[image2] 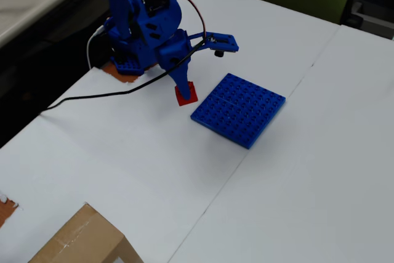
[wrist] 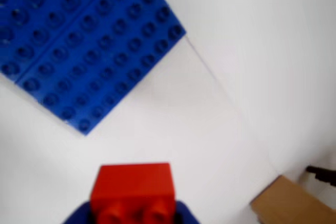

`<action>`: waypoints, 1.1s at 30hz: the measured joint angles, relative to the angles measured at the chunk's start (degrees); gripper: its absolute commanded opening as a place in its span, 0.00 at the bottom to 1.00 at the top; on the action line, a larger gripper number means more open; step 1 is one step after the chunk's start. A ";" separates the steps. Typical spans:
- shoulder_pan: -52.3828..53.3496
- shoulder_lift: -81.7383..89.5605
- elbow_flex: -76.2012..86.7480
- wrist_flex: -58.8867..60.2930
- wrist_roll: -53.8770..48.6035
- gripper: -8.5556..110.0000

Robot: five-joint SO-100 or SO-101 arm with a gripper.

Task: Pick up the 2x2 red block and go up the 8x8 blue block.

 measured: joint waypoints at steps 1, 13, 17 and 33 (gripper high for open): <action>-1.05 0.00 0.00 -0.18 0.00 0.08; -10.46 0.00 0.00 -1.32 -3.60 0.08; -12.39 -0.53 -0.88 -1.41 -5.80 0.08; -17.40 -12.57 -13.71 0.79 -12.74 0.08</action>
